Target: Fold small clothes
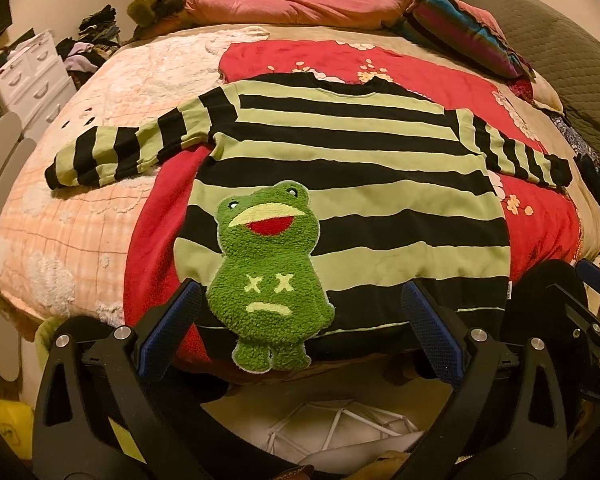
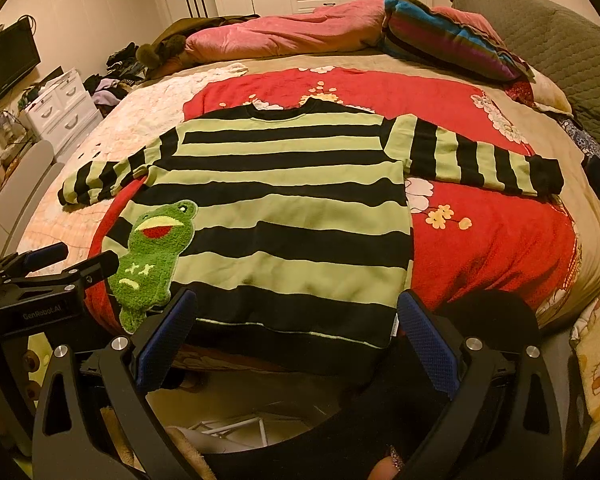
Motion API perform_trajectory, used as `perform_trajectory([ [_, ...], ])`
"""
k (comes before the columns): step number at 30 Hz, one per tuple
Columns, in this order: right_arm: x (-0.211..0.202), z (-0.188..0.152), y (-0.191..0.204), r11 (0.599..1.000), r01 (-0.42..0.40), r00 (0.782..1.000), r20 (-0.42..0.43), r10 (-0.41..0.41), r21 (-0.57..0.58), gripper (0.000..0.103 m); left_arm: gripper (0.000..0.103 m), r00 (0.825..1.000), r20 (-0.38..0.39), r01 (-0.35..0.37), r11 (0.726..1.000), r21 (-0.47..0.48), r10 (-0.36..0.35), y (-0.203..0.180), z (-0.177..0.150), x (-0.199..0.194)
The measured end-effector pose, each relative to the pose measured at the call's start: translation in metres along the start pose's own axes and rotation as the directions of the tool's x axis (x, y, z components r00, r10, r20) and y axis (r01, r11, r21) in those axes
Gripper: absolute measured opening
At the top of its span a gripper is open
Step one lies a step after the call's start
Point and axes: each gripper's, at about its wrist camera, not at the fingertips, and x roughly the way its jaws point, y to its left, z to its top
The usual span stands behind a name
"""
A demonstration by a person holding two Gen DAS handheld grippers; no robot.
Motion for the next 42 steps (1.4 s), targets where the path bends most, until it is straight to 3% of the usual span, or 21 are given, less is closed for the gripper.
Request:
perform_trajectory([
  [42,0.013,0.007,0.003,1.0,-0.011,1.0,-0.005,0.011,-0.004,0.099,0.094,1.0,0.001,-0.027,1.0,-0.005,0.027,0.003,0.007,0.011],
])
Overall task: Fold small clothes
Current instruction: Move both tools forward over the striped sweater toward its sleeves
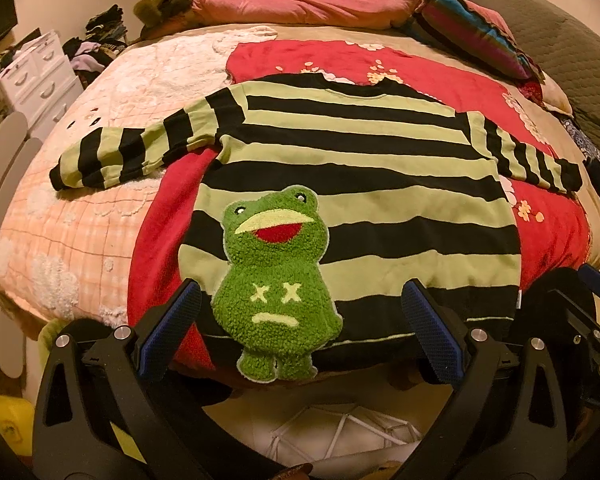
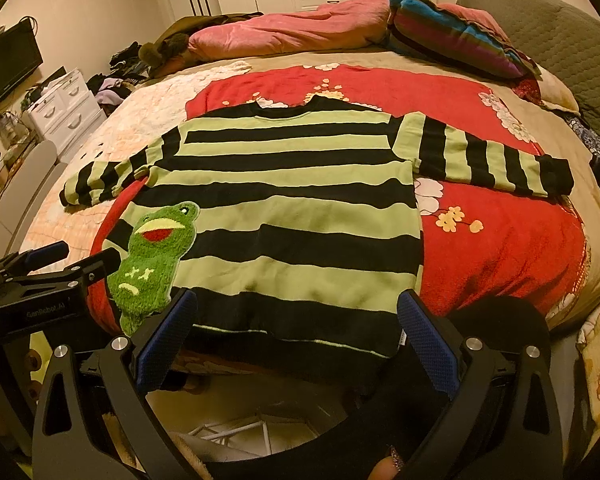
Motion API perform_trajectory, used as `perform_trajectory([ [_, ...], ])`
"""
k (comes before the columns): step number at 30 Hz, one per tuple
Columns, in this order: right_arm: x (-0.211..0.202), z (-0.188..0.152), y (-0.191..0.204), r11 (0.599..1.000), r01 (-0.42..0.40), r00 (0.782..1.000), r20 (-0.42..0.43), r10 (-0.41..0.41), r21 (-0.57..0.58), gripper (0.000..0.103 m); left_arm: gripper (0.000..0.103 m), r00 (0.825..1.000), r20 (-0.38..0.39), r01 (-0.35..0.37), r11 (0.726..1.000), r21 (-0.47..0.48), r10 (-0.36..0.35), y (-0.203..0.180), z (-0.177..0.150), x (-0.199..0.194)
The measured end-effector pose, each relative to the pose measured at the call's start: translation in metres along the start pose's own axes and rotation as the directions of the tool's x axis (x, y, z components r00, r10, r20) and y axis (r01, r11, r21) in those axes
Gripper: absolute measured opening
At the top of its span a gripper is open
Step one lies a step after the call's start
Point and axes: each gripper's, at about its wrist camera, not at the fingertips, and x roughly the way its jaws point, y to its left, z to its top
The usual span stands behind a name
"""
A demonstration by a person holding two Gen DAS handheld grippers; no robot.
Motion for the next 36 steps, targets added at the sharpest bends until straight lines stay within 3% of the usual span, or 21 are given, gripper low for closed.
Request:
perform_trajectory([
  [18,0.023,0.052,-0.037,0.998,0.04,0.997,0.065,-0.043,0.048,0.099,0.094,0.999,-0.026,-0.048,0.999,-0.015,0.048,0.003,0.027,0.03],
  [36,0.048,0.123,-0.083,0.988,0.063,0.985,0.149,-0.084,0.143,0.099,0.094,0.999,0.035,-0.028,0.999,-0.044,0.03,-0.021,0.106,0.052],
])
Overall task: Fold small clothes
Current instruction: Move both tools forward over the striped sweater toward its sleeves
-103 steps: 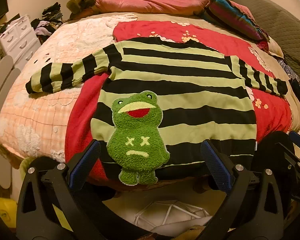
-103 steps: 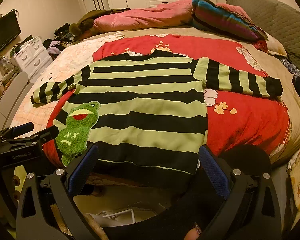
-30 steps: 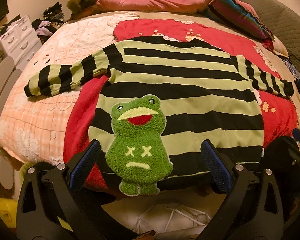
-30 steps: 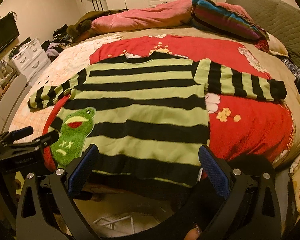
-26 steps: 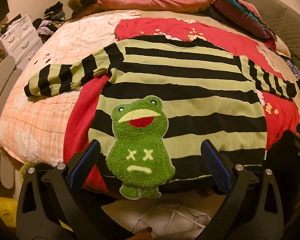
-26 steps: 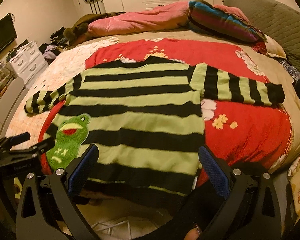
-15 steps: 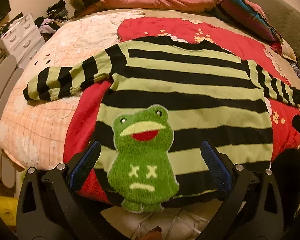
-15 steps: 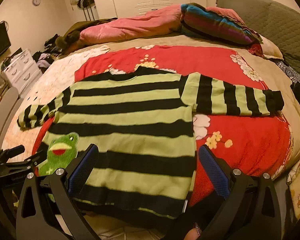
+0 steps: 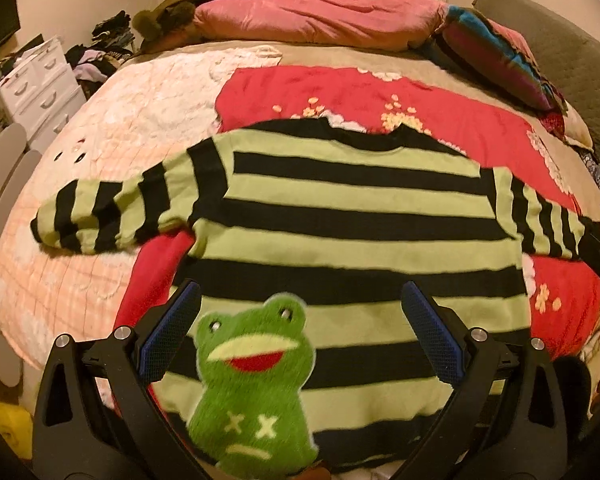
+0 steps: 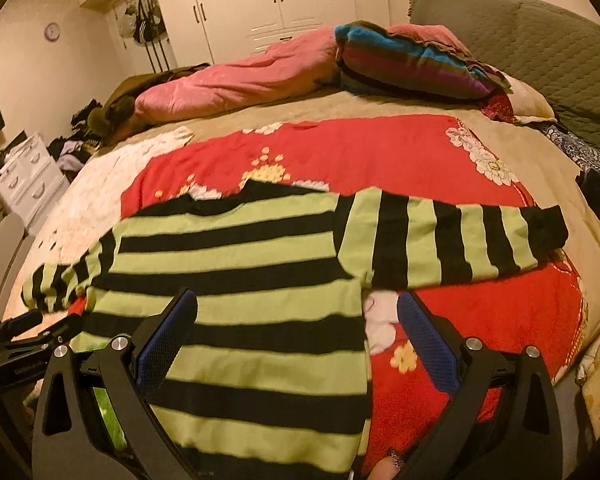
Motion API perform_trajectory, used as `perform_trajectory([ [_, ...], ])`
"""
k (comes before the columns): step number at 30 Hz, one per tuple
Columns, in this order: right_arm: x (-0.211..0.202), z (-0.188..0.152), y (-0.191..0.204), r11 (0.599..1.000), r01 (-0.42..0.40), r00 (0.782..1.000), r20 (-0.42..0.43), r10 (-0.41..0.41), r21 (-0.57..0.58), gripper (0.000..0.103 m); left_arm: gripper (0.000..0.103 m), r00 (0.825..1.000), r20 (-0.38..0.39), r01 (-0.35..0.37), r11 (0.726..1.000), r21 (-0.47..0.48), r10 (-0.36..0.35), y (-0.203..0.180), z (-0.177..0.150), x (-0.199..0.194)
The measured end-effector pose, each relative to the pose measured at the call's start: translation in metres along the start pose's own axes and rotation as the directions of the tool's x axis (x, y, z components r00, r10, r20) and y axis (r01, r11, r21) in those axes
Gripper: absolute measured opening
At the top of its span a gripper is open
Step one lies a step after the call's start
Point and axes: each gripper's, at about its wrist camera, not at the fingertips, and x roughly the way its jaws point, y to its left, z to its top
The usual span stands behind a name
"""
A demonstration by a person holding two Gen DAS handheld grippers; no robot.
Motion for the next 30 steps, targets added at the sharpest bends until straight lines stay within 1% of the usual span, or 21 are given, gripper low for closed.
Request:
perform_trajectory([
  [7,0.012,0.027,-0.012,0.999,0.017,0.999,0.033,-0.018,0.032,0.099,0.094,1.0,0.001,0.001,1.0,-0.022,-0.001,-0.008,0.025,0.014],
  [11,0.024,0.043,-0.022,0.997,0.039,0.998,0.042,-0.041,0.06,0.099,0.094,1.0,-0.003,0.01,0.999,-0.038,-0.01,-0.013,0.037,0.024],
  [14,0.032,0.061,-0.035,0.993,0.073,0.995,0.056,-0.079,0.09,0.099,0.094,1.0,-0.005,0.005,0.999,-0.038,-0.005,-0.018,0.044,0.032],
  [20,0.041,0.102,-0.081,0.974,0.116,0.988,0.079,-0.134,0.194,0.099,0.094,1.0,-0.026,-0.014,0.999,-0.045,0.013,-0.026,0.055,0.051],
  [23,0.042,0.12,-0.109,0.959,0.129,0.982,0.1,-0.159,0.253,0.099,0.094,0.999,-0.031,-0.015,0.999,-0.045,0.014,-0.03,0.061,0.061],
  [24,0.043,0.124,-0.12,0.951,0.147,0.978,0.103,-0.181,0.273,0.099,0.094,0.999,-0.033,-0.014,0.999,-0.045,0.012,-0.03,0.063,0.063],
  [26,0.039,0.126,-0.137,0.931,0.181,0.967,0.115,-0.227,0.317,0.099,0.094,0.999,-0.034,-0.004,0.999,-0.048,0.002,-0.033,0.066,0.07],
  [28,0.038,0.118,-0.159,0.905,0.192,0.958,0.129,-0.257,0.378,0.099,0.094,0.999,-0.031,0.012,0.999,-0.044,-0.013,-0.036,0.069,0.076],
  [30,0.044,0.105,-0.174,0.892,0.215,0.954,0.11,-0.278,0.397,0.099,0.094,0.999,-0.034,0.02,0.999,-0.036,-0.021,-0.04,0.072,0.085],
])
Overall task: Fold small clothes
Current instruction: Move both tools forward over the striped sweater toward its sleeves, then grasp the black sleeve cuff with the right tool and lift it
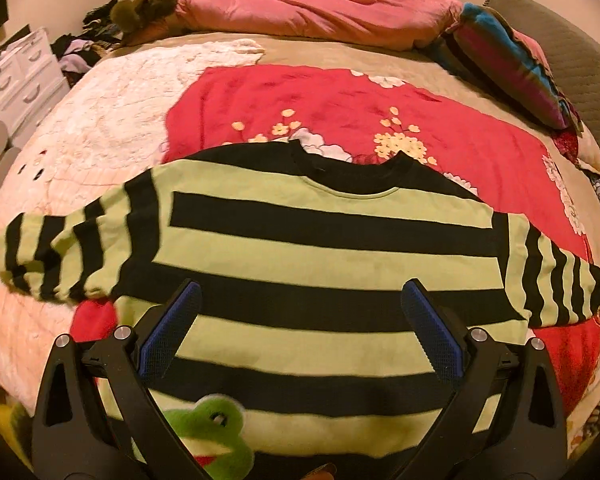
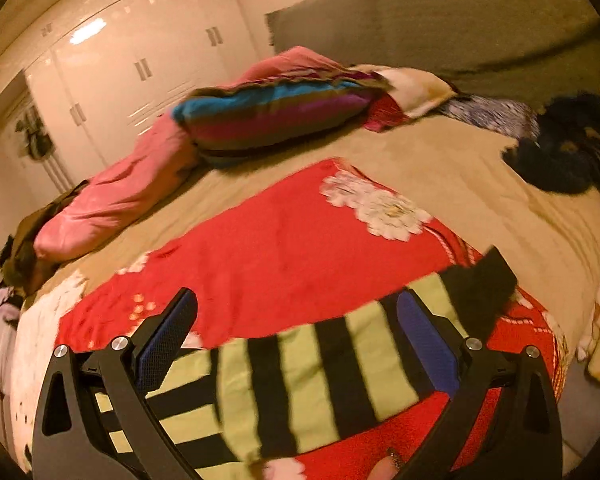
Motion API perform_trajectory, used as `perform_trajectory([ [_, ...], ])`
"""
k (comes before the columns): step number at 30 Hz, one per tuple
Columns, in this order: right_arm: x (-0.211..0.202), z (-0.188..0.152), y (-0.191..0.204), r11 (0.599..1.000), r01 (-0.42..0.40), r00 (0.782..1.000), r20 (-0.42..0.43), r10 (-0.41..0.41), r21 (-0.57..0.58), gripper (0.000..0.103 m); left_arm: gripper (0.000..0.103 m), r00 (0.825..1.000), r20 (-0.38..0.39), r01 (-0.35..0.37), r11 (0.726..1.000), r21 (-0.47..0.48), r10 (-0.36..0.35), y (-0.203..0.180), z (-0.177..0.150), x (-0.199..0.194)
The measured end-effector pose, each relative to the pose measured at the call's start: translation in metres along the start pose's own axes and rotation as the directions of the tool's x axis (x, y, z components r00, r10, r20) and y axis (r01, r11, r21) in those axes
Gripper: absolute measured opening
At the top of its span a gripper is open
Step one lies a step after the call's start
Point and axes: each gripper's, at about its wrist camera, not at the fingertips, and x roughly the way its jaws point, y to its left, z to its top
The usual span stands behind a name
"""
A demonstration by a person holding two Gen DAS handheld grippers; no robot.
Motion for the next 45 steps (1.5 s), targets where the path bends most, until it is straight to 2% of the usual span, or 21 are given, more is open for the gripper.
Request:
perform_trajectory([
  [5,0.027,-0.007,-0.04,0.995,0.096,0.994,-0.058,-0.096,-0.011,0.099,0.094,1.0,-0.011,0.008,1.0,0.011,-0.007,-0.011,0.003,0.026],
  [9,0.037,-0.004,-0.09,0.974,0.215,0.976,-0.05,-0.212,0.07,0.099,0.094,0.998,-0.037,0.047,0.999,-0.004,-0.047,-0.017,0.002,0.043],
  [15,0.054,-0.011,-0.149,0.935,0.291,0.957,-0.074,-0.282,0.202,0.099,0.094,0.999,-0.05,0.016,0.999,0.029,-0.014,-0.023,-0.004,0.06],
  [19,0.073,-0.02,-0.176,0.911,0.317,0.947,-0.129,-0.293,0.265,0.099,0.094,0.998,-0.067,0.004,0.999,0.041,-0.002,-0.023,-0.009,0.071],
  [23,0.092,-0.028,-0.185,0.895,0.356,0.931,-0.18,-0.317,0.27,0.099,0.094,0.997,-0.076,0.005,0.999,0.04,-0.002,-0.023,-0.013,0.084],
  [25,0.098,-0.028,-0.184,0.901,0.334,0.939,-0.179,-0.293,0.276,0.099,0.094,0.997,-0.077,-0.006,0.998,0.06,0.011,-0.026,-0.016,0.089],
  [30,0.099,-0.018,-0.17,0.919,0.344,0.938,-0.113,-0.328,0.191,0.099,0.094,0.994,-0.104,-0.023,0.996,0.087,0.032,-0.028,-0.025,0.105],
  [34,0.114,-0.025,-0.177,0.917,0.332,0.939,-0.167,-0.3,0.221,0.097,0.094,0.995,-0.091,-0.032,0.995,0.098,0.041,-0.03,-0.03,0.11],
  [35,0.115,-0.027,-0.18,0.914,0.332,0.939,-0.175,-0.296,0.234,0.095,0.094,0.995,-0.092,-0.033,0.995,0.096,0.042,-0.03,-0.03,0.111],
  [37,0.119,-0.031,-0.187,0.915,0.295,0.95,-0.186,-0.25,0.276,0.068,0.094,0.995,-0.092,-0.035,0.995,0.092,0.043,-0.03,-0.029,0.111],
  [38,0.12,-0.033,-0.188,0.917,0.273,0.956,-0.184,-0.227,0.292,0.066,0.094,0.995,-0.092,-0.035,0.995,0.091,0.043,-0.031,-0.03,0.11],
  [40,0.118,-0.033,-0.187,0.926,0.238,0.966,-0.168,-0.195,0.294,0.05,0.094,0.995,-0.09,-0.033,0.996,0.086,0.041,-0.031,-0.03,0.11],
  [41,0.116,-0.031,-0.185,0.932,0.221,0.971,-0.154,-0.183,0.289,0.046,0.094,0.995,-0.09,-0.031,0.996,0.082,0.038,-0.031,-0.03,0.109],
  [42,0.112,-0.028,-0.181,0.938,0.205,0.976,-0.132,-0.174,0.278,0.04,0.094,0.995,-0.091,-0.029,0.996,0.08,0.036,-0.03,-0.03,0.109],
  [43,0.108,-0.026,-0.178,0.946,0.182,0.981,-0.111,-0.157,0.269,0.028,0.094,0.995,-0.092,-0.028,0.997,0.077,0.035,-0.03,-0.031,0.108],
  [45,0.1,-0.021,-0.171,0.957,0.112,0.993,-0.073,-0.095,0.268,0.022,0.094,0.995,-0.094,-0.019,0.998,0.065,0.025,-0.027,-0.031,0.104],
])
